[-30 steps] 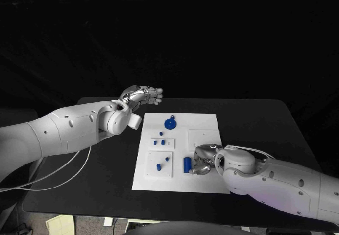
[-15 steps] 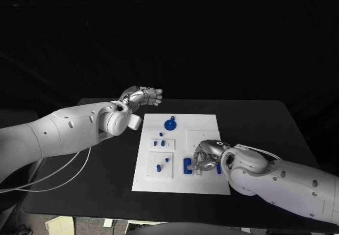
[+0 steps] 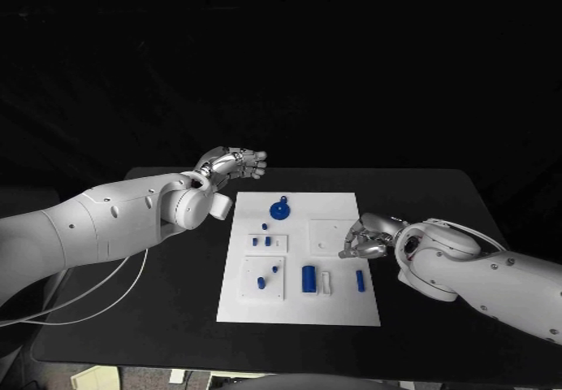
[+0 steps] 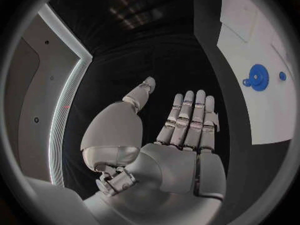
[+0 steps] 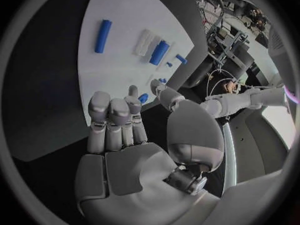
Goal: Assemble the parts on the task board
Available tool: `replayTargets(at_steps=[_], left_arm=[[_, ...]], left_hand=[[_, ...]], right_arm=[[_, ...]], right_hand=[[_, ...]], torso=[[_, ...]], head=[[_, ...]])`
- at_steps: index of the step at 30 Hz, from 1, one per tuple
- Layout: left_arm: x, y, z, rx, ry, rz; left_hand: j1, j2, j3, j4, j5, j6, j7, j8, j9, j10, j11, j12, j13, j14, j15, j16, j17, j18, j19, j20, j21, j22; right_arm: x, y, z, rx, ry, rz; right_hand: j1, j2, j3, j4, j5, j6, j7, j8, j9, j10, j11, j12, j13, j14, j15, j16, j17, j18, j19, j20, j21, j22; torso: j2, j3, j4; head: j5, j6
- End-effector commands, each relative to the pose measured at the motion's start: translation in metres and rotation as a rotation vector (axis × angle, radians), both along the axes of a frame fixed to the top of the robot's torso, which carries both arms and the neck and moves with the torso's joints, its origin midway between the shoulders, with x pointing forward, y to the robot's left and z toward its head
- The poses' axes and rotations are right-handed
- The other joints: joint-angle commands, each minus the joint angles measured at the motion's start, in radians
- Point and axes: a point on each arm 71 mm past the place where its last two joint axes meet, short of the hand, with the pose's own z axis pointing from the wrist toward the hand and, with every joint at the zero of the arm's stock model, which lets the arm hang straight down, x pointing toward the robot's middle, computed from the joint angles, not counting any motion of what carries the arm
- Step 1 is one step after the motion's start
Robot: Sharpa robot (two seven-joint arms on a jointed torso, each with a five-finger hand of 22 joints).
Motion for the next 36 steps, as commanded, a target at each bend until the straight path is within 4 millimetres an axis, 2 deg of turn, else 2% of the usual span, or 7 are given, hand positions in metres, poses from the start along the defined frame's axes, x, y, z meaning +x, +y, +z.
replayTargets(at_steps=[1, 3, 7, 10, 15, 22, 36], left_arm=[[0.000, -0.001, 0.002, -0.008, -0.008, -0.005], [0.000, -0.002, 0.001, -0.009, -0.008, -0.006], [0.000, -0.003, 0.002, -0.009, -0.008, -0.007], [0.000, -0.003, 0.002, -0.009, -0.008, -0.007], [0.000, -0.003, 0.002, -0.010, -0.008, -0.009], [0.000, -0.003, 0.001, -0.010, -0.007, -0.009], [0.000, -0.003, 0.002, -0.010, -0.006, -0.010]], left_hand=[[-0.002, -0.006, 0.000, 0.007, -0.006, -0.003, 0.017, 0.005, -0.001, 0.000, 0.001, 0.003, -0.001, 0.003, 0.000, -0.005, 0.002, 0.020, 0.007, 0.003, -0.005, 0.001], [-0.002, -0.006, 0.000, 0.007, -0.006, -0.003, 0.017, 0.005, -0.001, 0.000, 0.001, 0.003, -0.001, 0.003, 0.000, -0.005, 0.002, 0.020, 0.007, 0.003, -0.005, 0.001], [-0.002, -0.006, 0.000, 0.008, -0.006, -0.003, 0.017, 0.005, -0.001, 0.000, 0.001, 0.003, -0.001, 0.003, 0.000, -0.005, 0.002, 0.020, 0.007, 0.003, -0.005, 0.002], [-0.002, -0.006, 0.000, 0.008, -0.006, -0.003, 0.017, 0.005, -0.001, 0.000, 0.001, 0.003, -0.001, 0.003, 0.000, -0.005, 0.002, 0.020, 0.007, 0.003, -0.005, 0.002], [-0.002, -0.006, 0.000, 0.008, -0.006, -0.003, 0.017, 0.005, -0.001, 0.001, 0.001, 0.003, -0.001, 0.003, 0.000, -0.005, 0.002, 0.020, 0.007, 0.003, -0.006, 0.002], [-0.001, -0.006, 0.000, 0.008, -0.006, -0.002, 0.017, 0.006, -0.001, 0.001, 0.001, 0.003, -0.001, 0.003, 0.000, -0.006, 0.002, 0.020, 0.007, 0.003, -0.006, 0.003], [-0.001, -0.006, 0.000, 0.008, -0.006, -0.002, 0.017, 0.006, -0.001, 0.001, 0.001, 0.003, -0.001, 0.003, 0.000, -0.006, 0.002, 0.020, 0.007, 0.003, -0.006, 0.003]], right_arm=[[-0.006, -0.007, -0.011, -0.016, 0.168, -0.030], [-0.007, -0.012, -0.013, -0.001, 0.200, -0.055], [-0.010, -0.020, -0.016, -0.010, 0.225, -0.088], [-0.011, -0.026, -0.020, -0.041, 0.227, -0.110], [-0.012, -0.032, -0.029, -0.105, 0.216, -0.134], [-0.012, -0.032, -0.037, -0.154, 0.200, -0.140], [-0.016, -0.021, -0.047, -0.189, 0.180, -0.103]], right_hand=[[0.004, 0.002, 0.006, -0.006, -0.004, -0.010, 0.020, 0.009, 0.011, 0.004, -0.004, 0.010, 0.002, 0.005, 0.003, -0.004, 0.002, 0.049, -0.001, 0.008, -0.003, 0.001], [0.000, 0.002, 0.007, -0.008, -0.004, -0.006, 0.018, 0.016, 0.022, 0.008, -0.005, 0.020, 0.009, 0.005, 0.002, -0.003, 0.003, 0.049, -0.002, 0.012, -0.003, 0.002], [-0.049, 0.007, 0.033, 0.046, 0.023, -0.008, 0.015, 0.028, 0.056, 0.040, -0.008, 0.081, 0.058, 0.008, -0.001, 0.006, 0.011, 0.049, 0.001, 0.019, -0.002, 0.005], [-0.052, 0.013, 0.030, 0.028, 0.047, -0.012, 0.015, 0.033, 0.078, 0.075, -0.008, 0.145, 0.111, 0.009, -0.002, 0.016, 0.019, 0.049, 0.007, 0.016, 0.006, 0.010], [-0.044, 0.041, 0.024, -0.030, 0.069, -0.014, 0.014, 0.037, 0.107, 0.091, -0.009, 0.178, 0.140, 0.008, -0.002, 0.023, 0.026, 0.049, 0.010, 0.012, 0.013, 0.014], [-0.059, 0.050, 0.028, -0.043, 0.051, -0.002, 0.010, 0.039, 0.118, 0.090, -0.012, 0.177, 0.139, 0.007, -0.004, 0.022, 0.026, 0.049, 0.010, 0.013, 0.013, 0.014], [-0.083, 0.044, 0.041, -0.034, 0.005, 0.013, 0.006, 0.035, 0.125, 0.092, -0.017, 0.175, 0.136, 0.008, -0.009, 0.021, 0.025, 0.049, 0.011, 0.015, 0.012, 0.012]], torso=[[0.000, 0.0005, 0.0002], [0.000, 0.0012, -0.0002], [0.001, 0.0012, -0.0003], [0.000, 0.0013, -0.0006], [0.000, 0.0008, -0.0002], [0.001, 0.0002, 0.0021], [0.001, -0.0010, 0.0026]], head=[[-0.003, 0.005], [-0.004, 0.005], [-0.007, 0.006], [-0.010, 0.006], [-0.012, 0.007], [-0.012, 0.004], [-0.010, 0.000]])
